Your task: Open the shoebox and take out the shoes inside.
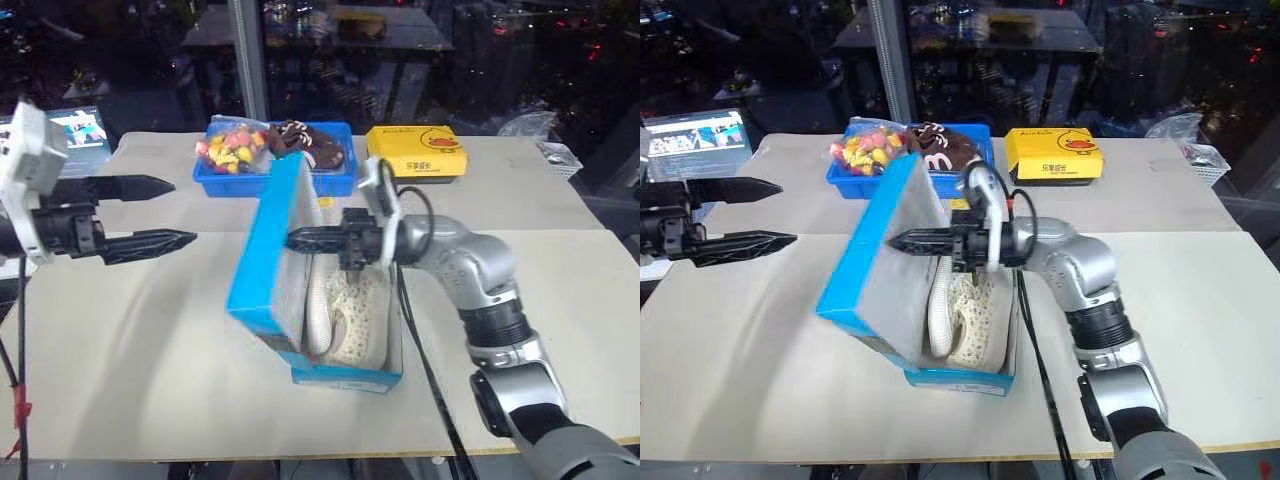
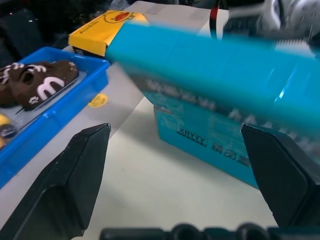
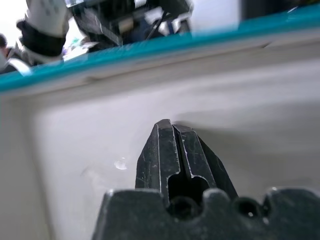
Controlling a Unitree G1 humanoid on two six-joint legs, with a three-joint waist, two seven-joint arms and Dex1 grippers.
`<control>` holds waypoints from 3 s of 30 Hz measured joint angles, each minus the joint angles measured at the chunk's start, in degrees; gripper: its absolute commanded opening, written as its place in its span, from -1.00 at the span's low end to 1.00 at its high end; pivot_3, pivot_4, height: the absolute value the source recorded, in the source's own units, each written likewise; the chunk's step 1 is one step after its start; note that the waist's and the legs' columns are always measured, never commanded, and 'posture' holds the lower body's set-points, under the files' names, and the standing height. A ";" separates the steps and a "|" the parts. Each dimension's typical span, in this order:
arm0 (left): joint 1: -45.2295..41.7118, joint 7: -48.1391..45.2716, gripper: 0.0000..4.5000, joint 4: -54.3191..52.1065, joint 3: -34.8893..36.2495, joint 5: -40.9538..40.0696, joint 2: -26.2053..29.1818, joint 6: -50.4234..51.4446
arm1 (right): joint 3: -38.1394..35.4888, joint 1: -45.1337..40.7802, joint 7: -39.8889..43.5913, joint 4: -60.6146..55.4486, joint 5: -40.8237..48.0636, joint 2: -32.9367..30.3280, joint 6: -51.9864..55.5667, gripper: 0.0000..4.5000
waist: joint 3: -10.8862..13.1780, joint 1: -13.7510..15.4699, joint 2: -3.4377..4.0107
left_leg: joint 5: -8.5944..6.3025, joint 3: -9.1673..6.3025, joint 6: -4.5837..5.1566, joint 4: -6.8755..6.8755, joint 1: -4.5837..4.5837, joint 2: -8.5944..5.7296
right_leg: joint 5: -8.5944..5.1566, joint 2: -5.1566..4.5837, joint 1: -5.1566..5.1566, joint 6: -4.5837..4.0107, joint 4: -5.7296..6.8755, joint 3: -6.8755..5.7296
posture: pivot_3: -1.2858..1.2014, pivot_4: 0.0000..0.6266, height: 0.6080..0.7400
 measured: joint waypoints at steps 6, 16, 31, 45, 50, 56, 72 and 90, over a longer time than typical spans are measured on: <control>0.58 0.49 0.98 -0.82 3.45 -1.69 1.52 1.37 | 0.09 -3.59 3.41 2.50 -3.87 -7.73 -1.67 -1.00 | 0.03 -0.06 0.00 | 0.00 0.02 0.00 0.01 0.10 0.05 | -0.09 0.02 0.03 -0.03 0.07 -0.06 | 0.03 -0.52 1.00; -0.74 1.02 1.00 -1.40 -4.56 -1.96 -2.54 -1.95 | 4.05 -2.73 15.35 -9.72 -8.54 -25.31 -3.08 -0.08 | 0.05 -0.54 0.01 | 0.00 0.04 0.00 -0.02 0.14 0.06 | -0.29 0.05 0.00 0.20 0.12 -0.02 | 0.03 -0.52 1.00; -4.62 -0.19 1.00 2.33 -13.21 2.24 -5.55 -7.54 | 15.91 -0.31 10.21 -8.17 -21.73 -21.05 -3.11 0.50 | 0.06 -0.37 0.00 | 0.00 0.04 0.00 0.09 0.10 0.07 | -0.28 0.12 -0.02 0.18 0.17 0.06 | 0.03 -0.52 1.00; -3.55 0.38 1.00 2.21 -12.82 2.89 -5.55 -7.63 | 17.76 0.17 14.09 -6.75 -24.91 -22.38 -4.72 -0.52 | 0.06 -0.16 -0.01 | 0.00 0.02 0.00 0.12 0.11 0.06 | -0.29 0.11 0.02 0.20 0.16 0.03 | 0.03 -0.52 1.00; -3.75 0.45 1.00 2.21 -12.83 2.89 -5.60 -7.64 | 17.65 0.17 14.34 -6.99 -24.72 -22.32 -3.66 -0.98 | 0.06 -0.27 0.00 | 0.00 0.01 0.00 0.11 0.11 0.07 | -0.29 0.11 0.01 0.20 0.17 0.04 | 0.03 -0.52 1.00; -5.38 0.44 1.00 2.30 -13.62 3.21 -6.18 -7.78 | 16.83 -0.02 16.65 -9.51 -23.39 -23.74 -3.79 -0.98 | 0.09 -0.22 -0.01 | 0.00 0.01 0.00 0.12 0.08 0.06 | -0.29 0.11 -0.01 0.20 0.17 0.03 | 0.03 -0.52 1.00; -7.80 0.26 1.00 3.80 -16.68 5.48 -8.79 -8.87 | 10.75 -6.80 19.17 -5.80 -21.09 -19.08 -14.08 -0.98 | 0.14 -0.42 0.00 | 0.00 0.01 0.00 0.16 0.09 0.11 | -0.21 0.17 -0.01 0.07 0.24 0.04 | 0.03 -0.52 1.00; -7.73 -0.28 1.00 3.45 -16.50 5.63 -8.07 -8.78 | 14.64 -4.85 20.41 2.20 -29.92 -18.55 -29.35 -0.98 | 0.17 -0.58 -0.01 | 0.00 -0.01 0.00 0.18 0.10 0.15 | -0.05 0.23 -0.02 -0.20 0.30 0.05 | 0.03 -0.52 1.00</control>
